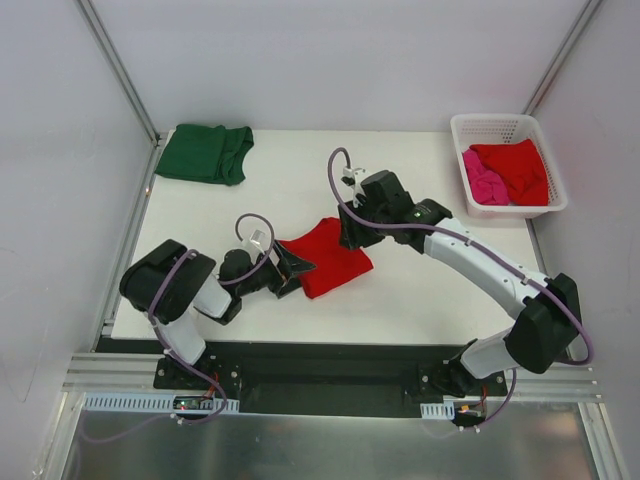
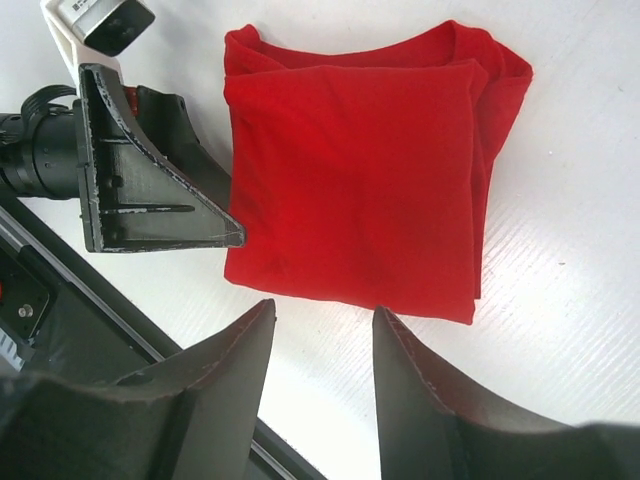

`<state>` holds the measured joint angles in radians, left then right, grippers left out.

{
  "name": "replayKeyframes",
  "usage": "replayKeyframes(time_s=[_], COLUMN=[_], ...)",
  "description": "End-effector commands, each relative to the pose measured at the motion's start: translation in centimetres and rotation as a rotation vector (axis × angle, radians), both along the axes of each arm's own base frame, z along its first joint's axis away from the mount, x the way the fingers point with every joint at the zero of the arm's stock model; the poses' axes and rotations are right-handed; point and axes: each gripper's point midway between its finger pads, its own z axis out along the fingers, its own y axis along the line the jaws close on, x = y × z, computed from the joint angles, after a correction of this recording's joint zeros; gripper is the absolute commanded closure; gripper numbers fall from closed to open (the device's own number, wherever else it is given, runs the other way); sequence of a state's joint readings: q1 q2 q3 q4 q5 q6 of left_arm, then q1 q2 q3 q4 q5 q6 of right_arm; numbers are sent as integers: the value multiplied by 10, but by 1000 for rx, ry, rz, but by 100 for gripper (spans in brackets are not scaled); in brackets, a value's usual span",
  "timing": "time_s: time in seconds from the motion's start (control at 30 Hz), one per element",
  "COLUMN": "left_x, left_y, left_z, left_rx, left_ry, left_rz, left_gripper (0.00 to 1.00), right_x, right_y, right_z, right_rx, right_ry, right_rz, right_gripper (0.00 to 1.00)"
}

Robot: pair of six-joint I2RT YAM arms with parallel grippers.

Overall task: Fold and stack the t-shirts
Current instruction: Neatly place the folded tshirt to the corner

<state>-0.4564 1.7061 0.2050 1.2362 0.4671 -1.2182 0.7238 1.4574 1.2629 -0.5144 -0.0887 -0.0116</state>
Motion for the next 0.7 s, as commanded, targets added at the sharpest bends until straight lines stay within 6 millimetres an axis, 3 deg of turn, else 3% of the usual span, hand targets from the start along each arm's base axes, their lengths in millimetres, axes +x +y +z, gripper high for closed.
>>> replayKeyframes(time_s=[0.0, 0.07, 0.23, 0.27, 0.4, 0.47, 0.5, 0.53, 0.67], left_x=[-20, -13, -3, -7, 2, 4, 7, 8, 13], left_y=[11, 7, 5, 8, 7, 8, 7, 6, -1], left_z=[-50, -50, -49, -56, -48, -49, -49, -51, -52], left_rx=[99, 102, 185, 226, 266, 273, 270, 271, 272], left_ry=[149, 140, 118, 136, 105, 106, 107, 113, 112], left_rz=[-6, -16, -26, -36, -32, -26, -26, -27, -47], left_gripper=[14, 30, 41, 49, 73, 81, 94, 100, 100], right_x=[0, 0, -1, -1, 0, 0, 0, -1, -2], right_y=[-9, -11, -16, -17, -18, -19, -19, -20, -22], right_z=[16, 15, 12, 10, 9, 8, 7, 7, 6], right_rx=[17, 14, 11, 10, 24, 24, 23, 23, 27], right_ry=[-27, -26, -20, -17, -3, 0, 1, 0, 5], right_rz=[-29, -34, -41, -43, -65, -68, -68, -67, -74], right_gripper=[53, 53, 53, 53, 53, 53, 53, 53, 53])
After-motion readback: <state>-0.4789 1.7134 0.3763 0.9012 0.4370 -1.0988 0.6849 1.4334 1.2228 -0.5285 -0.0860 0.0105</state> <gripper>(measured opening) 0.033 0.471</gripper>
